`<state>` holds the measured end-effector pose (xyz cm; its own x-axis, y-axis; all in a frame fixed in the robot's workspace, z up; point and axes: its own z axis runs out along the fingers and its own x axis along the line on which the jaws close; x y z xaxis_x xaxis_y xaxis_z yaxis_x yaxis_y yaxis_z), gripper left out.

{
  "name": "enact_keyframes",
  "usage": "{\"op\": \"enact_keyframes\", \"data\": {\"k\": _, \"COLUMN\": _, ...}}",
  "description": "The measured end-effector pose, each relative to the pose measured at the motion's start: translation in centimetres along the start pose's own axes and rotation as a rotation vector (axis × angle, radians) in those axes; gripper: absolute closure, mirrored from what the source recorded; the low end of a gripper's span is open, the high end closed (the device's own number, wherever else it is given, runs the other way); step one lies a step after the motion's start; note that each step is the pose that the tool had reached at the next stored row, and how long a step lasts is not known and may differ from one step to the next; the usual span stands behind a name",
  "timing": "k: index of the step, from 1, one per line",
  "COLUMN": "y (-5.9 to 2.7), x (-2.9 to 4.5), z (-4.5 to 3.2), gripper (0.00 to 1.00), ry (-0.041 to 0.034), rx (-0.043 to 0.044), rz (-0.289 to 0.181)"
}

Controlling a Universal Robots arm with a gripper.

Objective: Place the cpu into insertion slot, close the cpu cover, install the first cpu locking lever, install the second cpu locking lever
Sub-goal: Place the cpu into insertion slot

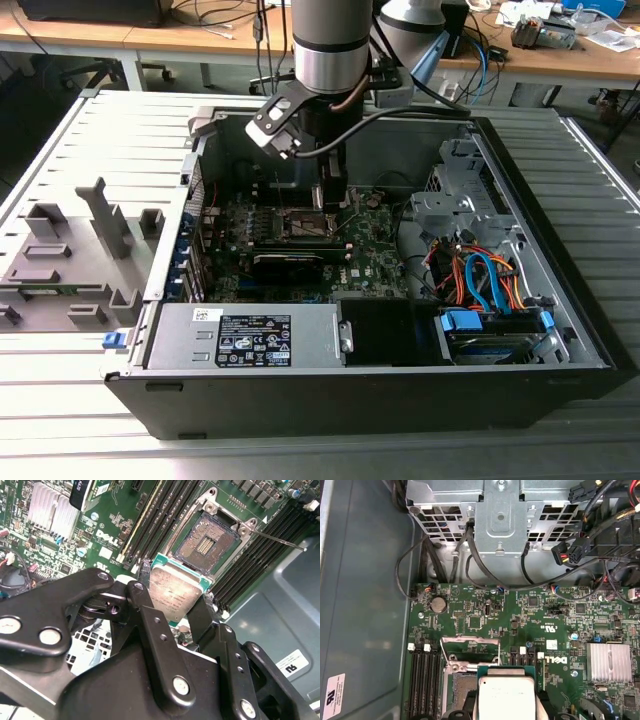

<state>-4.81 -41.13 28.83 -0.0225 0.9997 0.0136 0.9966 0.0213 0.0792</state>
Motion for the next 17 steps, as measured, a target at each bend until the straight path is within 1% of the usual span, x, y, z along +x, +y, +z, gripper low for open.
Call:
{"op": "enact_keyframes", "data": {"k": 5, "y": 0.00, "x": 0.00, "z": 0.00, "gripper": 0.46, "ry": -0.0021, "rx": -0.0004, "rz": 0.027}}
{"op": "enact_keyframes", "data": {"k": 9, "y": 0.00, "x": 0.00, "z": 0.00, "gripper": 0.46, "ry": -0.0023, "rx": -0.0004, "rz": 0.028}}
{"op": "enact_keyframes", "data": {"k": 11, "y": -0.45, "x": 0.01, "z": 0.03, "gripper": 0.46, "ry": -0.0023, "rx": -0.0004, "rz": 0.029}}
{"op": "enact_keyframes", "data": {"k": 17, "y": -0.55, "x": 0.01, "z": 0.03, "gripper": 0.46, "ry": -0.0022, "rx": -0.0005, "rz": 0.029}}
